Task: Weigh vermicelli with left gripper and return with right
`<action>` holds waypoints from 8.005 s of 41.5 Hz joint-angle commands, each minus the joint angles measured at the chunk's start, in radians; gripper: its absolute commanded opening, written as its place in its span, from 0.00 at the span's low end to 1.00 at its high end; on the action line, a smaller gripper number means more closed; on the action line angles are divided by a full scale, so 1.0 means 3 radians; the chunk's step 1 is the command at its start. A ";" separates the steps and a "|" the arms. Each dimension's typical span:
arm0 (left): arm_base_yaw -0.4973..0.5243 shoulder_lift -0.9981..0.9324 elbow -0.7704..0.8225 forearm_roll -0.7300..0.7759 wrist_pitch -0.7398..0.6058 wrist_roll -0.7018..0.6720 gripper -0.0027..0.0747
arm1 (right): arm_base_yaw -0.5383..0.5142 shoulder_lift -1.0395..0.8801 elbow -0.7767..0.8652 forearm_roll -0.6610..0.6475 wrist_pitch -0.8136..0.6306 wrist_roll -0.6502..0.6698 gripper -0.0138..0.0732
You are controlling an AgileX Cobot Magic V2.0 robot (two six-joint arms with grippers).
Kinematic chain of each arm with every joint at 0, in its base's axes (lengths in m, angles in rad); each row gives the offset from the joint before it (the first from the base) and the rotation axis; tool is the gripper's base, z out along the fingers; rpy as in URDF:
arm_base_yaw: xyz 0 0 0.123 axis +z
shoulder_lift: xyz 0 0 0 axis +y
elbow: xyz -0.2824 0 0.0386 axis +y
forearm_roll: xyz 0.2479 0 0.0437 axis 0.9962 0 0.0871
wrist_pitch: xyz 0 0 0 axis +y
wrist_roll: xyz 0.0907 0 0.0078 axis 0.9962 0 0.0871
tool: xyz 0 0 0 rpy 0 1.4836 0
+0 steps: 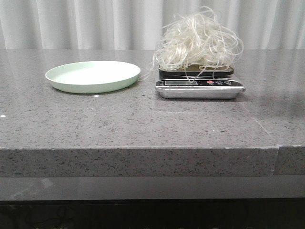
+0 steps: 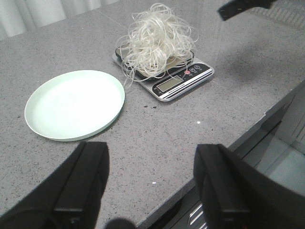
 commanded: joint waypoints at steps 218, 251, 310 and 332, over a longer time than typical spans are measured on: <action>0.0012 0.0008 -0.0083 -0.0025 -0.0250 -0.0030 0.29 | 0.0840 -0.2570 0.0835 -0.0088 0.0711 -0.0073 0.42; 0.0038 -0.0043 -0.0054 -0.0018 -0.0254 -0.0030 0.22 | 0.0840 -0.2570 0.0835 -0.0088 0.0724 -0.0073 0.34; 0.2168 -0.2135 0.2897 -0.0141 -0.2678 0.0009 0.22 | 0.0840 -0.2570 0.0835 -0.0088 0.0727 -0.0073 0.34; 0.2168 -0.2129 0.2897 -0.0141 -0.2678 0.0009 0.22 | 0.0840 -0.2570 0.0835 -0.0088 0.0727 -0.0073 0.34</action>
